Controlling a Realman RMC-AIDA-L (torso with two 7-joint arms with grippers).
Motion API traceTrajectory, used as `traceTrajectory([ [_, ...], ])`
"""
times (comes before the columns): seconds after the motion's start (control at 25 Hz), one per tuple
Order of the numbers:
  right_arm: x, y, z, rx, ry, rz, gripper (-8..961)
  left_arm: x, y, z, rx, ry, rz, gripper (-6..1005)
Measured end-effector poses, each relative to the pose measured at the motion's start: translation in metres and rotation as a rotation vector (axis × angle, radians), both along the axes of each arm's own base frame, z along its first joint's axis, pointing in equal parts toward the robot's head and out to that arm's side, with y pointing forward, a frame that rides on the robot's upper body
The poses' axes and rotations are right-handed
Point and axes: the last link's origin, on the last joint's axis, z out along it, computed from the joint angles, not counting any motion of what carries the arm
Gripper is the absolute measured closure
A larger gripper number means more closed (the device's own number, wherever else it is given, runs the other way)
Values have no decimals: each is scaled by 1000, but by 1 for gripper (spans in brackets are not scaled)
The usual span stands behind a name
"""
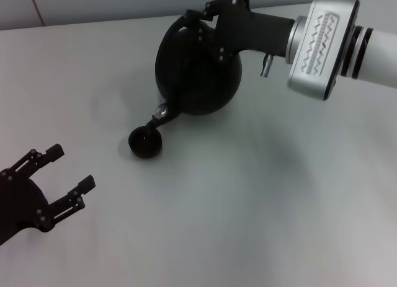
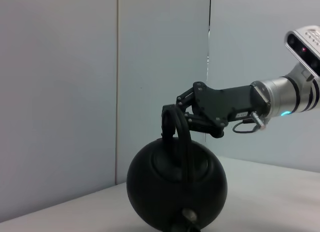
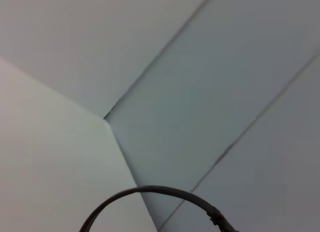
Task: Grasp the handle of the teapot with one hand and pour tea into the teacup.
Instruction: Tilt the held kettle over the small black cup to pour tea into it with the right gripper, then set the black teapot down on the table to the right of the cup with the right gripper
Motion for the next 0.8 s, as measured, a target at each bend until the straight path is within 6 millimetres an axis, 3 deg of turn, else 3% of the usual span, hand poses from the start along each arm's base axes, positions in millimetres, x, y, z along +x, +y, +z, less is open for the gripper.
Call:
traceTrajectory([
  [0.4, 19, 0, 14, -113, 220, -303, 871, 2, 0, 2, 7, -11, -8, 186],
  [0.8, 61, -26, 30, -42, 490, -462, 872, 2, 1, 3, 11, -14, -10, 186],
])
